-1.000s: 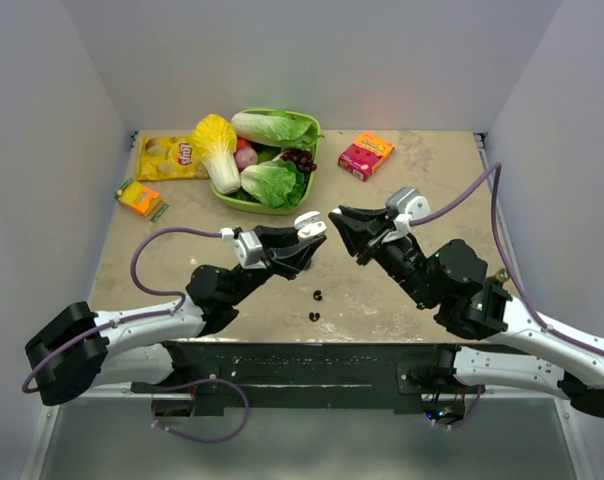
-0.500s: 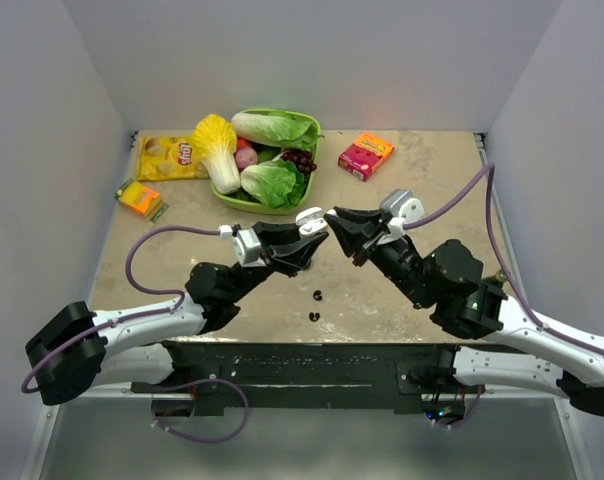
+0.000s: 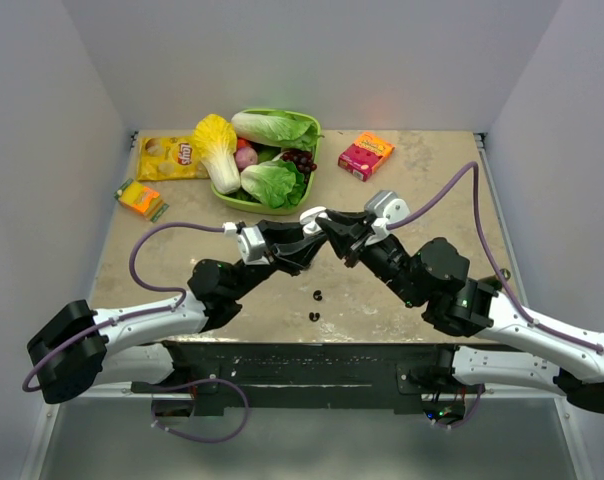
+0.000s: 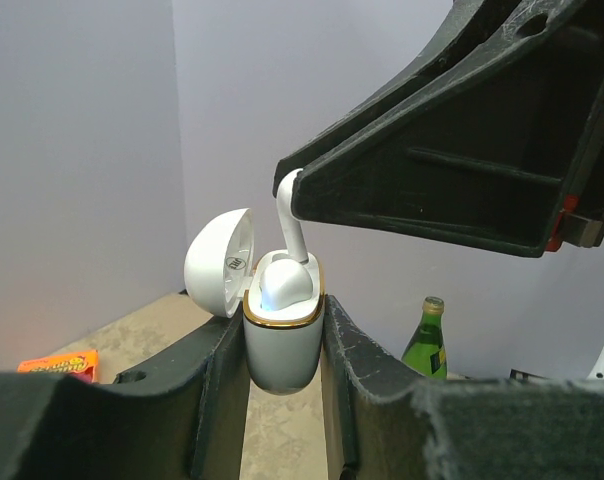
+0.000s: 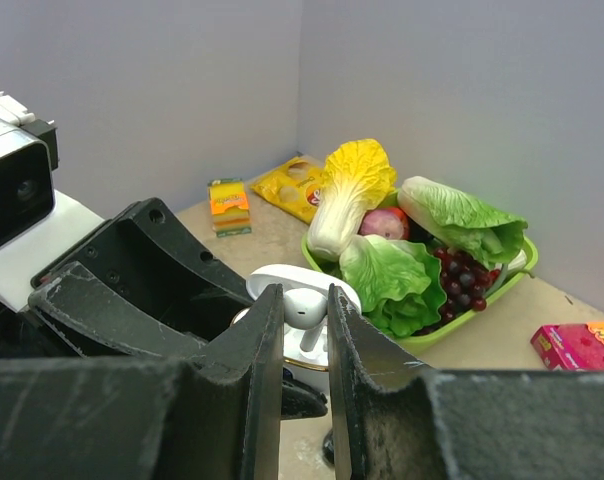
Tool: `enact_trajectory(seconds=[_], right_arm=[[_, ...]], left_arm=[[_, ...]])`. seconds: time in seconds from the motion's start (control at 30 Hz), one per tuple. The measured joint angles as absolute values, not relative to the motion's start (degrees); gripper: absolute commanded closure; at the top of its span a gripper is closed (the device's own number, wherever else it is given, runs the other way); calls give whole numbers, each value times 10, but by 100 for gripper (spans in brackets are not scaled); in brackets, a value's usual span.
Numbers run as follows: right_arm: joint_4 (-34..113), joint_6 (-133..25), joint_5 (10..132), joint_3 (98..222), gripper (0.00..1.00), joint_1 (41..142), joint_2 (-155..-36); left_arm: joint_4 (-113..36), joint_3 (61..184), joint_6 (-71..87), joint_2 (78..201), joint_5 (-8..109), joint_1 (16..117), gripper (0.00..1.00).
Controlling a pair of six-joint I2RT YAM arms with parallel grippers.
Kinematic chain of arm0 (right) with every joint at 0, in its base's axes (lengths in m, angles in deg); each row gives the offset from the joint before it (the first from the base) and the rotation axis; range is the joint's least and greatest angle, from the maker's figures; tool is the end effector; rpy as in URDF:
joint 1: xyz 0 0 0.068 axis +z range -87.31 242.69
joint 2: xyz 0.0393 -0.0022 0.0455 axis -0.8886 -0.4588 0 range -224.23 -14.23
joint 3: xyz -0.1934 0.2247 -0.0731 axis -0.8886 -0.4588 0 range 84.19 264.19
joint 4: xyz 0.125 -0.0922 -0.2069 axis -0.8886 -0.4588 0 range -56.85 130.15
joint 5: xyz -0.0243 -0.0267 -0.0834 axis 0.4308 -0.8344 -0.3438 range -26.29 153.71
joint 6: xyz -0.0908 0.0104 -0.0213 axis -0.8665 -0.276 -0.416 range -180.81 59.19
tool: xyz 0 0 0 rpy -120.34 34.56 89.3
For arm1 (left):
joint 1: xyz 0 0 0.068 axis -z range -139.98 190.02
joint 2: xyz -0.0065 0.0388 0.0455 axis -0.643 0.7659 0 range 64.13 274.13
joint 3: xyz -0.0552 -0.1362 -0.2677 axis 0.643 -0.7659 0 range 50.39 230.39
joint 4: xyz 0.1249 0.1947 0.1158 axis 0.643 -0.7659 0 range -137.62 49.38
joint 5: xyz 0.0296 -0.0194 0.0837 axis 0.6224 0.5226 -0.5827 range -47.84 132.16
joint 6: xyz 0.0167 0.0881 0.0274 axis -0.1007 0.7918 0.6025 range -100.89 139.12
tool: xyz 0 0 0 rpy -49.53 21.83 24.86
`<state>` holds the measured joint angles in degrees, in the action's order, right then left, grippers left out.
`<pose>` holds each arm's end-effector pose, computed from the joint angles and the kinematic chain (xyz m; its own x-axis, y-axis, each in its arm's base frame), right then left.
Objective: Insert the wireless bluetooth earbuds into the charging case
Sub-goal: Place the earbud in the charging case.
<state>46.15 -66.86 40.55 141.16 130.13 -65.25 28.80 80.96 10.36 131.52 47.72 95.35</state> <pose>0.1135 0.1867 0.4610 0.1530 0.1155 -0.9815 -0.6892 0.7243 -0.0222 0.1460 -0.2256 0.3764 0.1712 -0.5140 -0.8405 0.9016 0.4257 -0.0766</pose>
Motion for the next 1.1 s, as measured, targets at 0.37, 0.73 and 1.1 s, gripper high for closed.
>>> enact_trajectory(seconds=[0.37, 0.73, 1.1], right_arm=[[461, -675, 386, 1412, 100, 1302, -653], [460, -676, 377, 1412, 100, 1302, -660], [460, -680, 374, 1412, 100, 1302, -660]], left_arm=[[286, 810, 104, 1315, 479, 953, 100], [278, 810, 106, 1310, 479, 953, 100], [268, 810, 113, 1301, 479, 953, 100]])
